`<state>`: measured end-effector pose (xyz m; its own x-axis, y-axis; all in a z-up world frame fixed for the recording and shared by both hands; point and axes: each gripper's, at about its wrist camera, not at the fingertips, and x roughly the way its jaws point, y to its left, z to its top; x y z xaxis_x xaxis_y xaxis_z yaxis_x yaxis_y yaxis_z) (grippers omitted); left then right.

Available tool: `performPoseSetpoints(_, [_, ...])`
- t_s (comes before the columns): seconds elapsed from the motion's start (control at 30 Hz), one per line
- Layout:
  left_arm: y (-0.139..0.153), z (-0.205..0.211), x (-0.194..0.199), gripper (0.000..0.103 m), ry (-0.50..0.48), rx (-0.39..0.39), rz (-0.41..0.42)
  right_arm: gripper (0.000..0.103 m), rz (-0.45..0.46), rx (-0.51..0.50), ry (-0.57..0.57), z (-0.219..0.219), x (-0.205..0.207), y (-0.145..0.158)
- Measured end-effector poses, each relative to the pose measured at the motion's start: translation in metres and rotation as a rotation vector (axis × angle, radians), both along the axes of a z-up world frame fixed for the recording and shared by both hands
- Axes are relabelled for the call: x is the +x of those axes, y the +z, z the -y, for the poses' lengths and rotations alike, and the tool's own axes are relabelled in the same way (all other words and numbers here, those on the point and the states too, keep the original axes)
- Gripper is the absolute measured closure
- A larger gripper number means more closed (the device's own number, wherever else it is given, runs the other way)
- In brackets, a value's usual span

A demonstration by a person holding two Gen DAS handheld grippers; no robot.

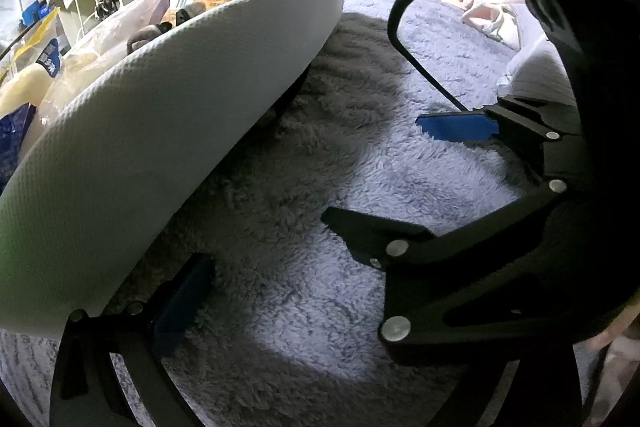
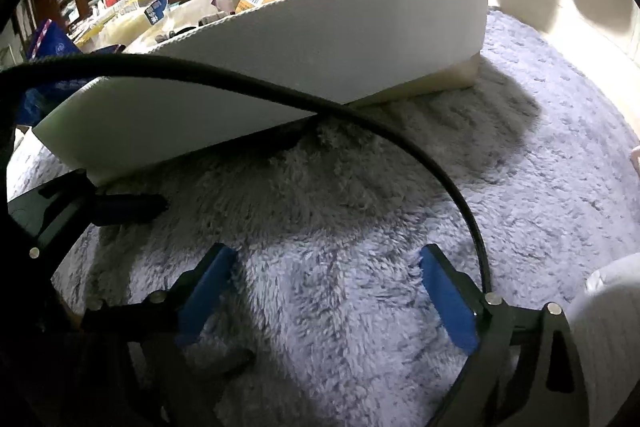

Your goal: Organize objects

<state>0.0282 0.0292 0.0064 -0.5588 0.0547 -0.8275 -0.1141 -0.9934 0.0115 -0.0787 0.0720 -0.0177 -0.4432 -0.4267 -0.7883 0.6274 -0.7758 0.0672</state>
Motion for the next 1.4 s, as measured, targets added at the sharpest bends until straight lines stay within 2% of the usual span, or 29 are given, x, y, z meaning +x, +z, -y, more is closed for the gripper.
performPoseSetpoints(0.13, [0.000, 0.006, -0.001, 0.000, 0.000, 0.022, 0.001, 0.006, -0.004, 0.008, -0.008, 0.002, 0.001, 0.001])
performPoseSetpoints(1.4, [0.003, 0.015, 0.003, 0.000, 0.001, 0.025, -0.003, 0.006, 0.001, 0.016, -0.001, 0.009, 0.003, 0.002])
